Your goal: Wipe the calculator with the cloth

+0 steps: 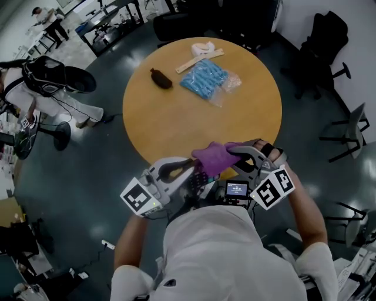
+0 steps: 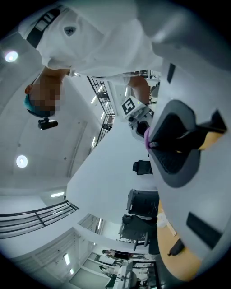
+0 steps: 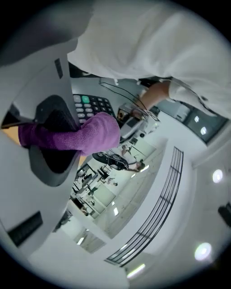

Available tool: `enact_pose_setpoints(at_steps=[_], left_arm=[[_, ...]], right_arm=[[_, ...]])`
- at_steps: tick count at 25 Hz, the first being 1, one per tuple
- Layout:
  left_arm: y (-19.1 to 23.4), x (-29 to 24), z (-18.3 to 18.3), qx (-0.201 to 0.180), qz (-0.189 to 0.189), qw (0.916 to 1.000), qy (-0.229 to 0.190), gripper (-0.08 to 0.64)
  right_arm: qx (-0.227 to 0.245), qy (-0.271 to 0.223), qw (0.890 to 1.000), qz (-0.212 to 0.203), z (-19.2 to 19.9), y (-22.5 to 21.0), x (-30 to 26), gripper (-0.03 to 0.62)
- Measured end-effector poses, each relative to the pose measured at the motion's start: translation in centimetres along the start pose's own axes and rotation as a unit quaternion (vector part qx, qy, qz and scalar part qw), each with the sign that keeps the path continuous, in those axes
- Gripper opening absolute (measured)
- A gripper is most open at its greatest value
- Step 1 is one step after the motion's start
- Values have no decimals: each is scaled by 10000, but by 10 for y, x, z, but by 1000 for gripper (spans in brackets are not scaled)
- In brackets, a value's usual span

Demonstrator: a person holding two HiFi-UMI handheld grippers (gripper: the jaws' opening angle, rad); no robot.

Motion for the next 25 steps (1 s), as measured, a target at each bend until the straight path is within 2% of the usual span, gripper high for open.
enact_pose_setpoints(at_steps=[3, 6, 8, 11, 15, 19, 22, 25], left_arm=[[-2, 1, -12, -18, -83, 9999, -136, 48], [1, 1, -17, -136, -198, 9989, -405, 49], [4, 2, -18, -232, -282, 9976, -583, 48], [6, 2, -18, -171, -357, 9971, -645, 48], [10, 4, -12, 24, -424, 9973, -605, 49], [14, 7, -8, 76, -497, 9970, -587, 49], [10, 7, -10, -179, -436, 9981, -402, 49], [-1, 11, -23, -628, -112, 9979, -144, 48]], right_arm=[[-1138, -619, 9916, 32, 10, -3, 4, 71], [-2001, -1110, 9734, -73, 19, 4, 4, 71], [-2385, -1241, 9631, -149, 24, 12, 1, 71], [-2805, -1377, 9496, -249, 32, 27, -6, 71], [-3180, -1360, 9369, -516, 43, 51, -16, 71], [-3346, -1208, 9305, -872, 53, 76, -26, 71], [-3264, -907, 9308, -1376, 64, 92, -31, 71], [-3164, -546, 9304, -1771, 82, 97, -22, 71]])
Point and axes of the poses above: the fingertips, and each gripper's own axes: x backward along the fingers, y to its left, z out of its underside, the point moved 10 cm from there along x, backward along the fingers, and after that the axes turned 2 degrees about -z, right-handed, at the moved point
